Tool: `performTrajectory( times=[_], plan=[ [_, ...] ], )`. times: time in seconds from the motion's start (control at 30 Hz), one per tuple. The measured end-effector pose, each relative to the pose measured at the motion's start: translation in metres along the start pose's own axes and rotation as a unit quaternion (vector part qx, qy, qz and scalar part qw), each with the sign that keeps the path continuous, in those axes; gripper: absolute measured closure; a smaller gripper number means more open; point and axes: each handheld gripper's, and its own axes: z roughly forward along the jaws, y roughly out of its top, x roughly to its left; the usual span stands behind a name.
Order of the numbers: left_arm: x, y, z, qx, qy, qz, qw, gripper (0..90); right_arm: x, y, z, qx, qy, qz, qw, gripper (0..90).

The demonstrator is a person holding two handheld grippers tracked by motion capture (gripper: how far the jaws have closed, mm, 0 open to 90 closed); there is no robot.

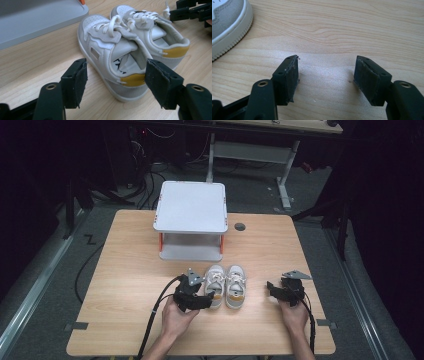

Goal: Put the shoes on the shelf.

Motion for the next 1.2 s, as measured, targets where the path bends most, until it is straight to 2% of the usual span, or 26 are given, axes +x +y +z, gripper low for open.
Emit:
performTrajectory(
  times=[0.07, 0.13, 0.3, 0.37, 0.6, 0.87, 1.07, 1.2],
  plan=[
    [-0.002, 0.004, 0.001, 0.000, -0.002, -0.016, 0.9999, 35.7, 0.000, 0.000, 0.000, 0.000, 0.000, 0.000, 1.0000, 35.9],
    [-0.006, 0.007, 0.002, 0.001, -0.005, -0.021, 0.9998, 36.3, 0.000, 0.000, 0.000, 0.000, 0.000, 0.000, 1.0000, 35.9],
    [-0.018, 0.015, 0.010, 0.017, -0.012, -0.010, 0.9997, 36.3, 0.000, 0.000, 0.000, 0.000, 0.000, 0.000, 1.0000, 35.9],
    [-0.024, 0.020, 0.019, 0.031, -0.015, -0.011, 0.9993, 36.9, 0.000, 0.000, 0.000, 0.000, 0.000, 0.000, 1.0000, 35.9],
    [-0.033, 0.024, 0.038, 0.056, -0.015, -0.019, 0.9981, 37.7, 0.000, 0.000, 0.000, 0.000, 0.000, 0.000, 1.0000, 35.8],
    [-0.032, 0.029, 0.040, 0.062, -0.021, -0.050, 0.9966, 38.4, 0.000, 0.000, 0.000, 0.000, 0.000, 0.000, 1.0000, 35.8],
    [-0.032, 0.032, 0.042, 0.067, -0.022, -0.060, 0.9957, 38.4, 0.000, 0.000, 0.000, 0.000, 0.000, 0.000, 1.0000, 35.7],
    [-0.034, 0.033, 0.044, 0.060, -0.018, -0.072, 0.9954, 38.7, 0.000, 0.000, 0.000, 0.001, 0.000, 0.001, 1.0000, 35.7]
  ],
)
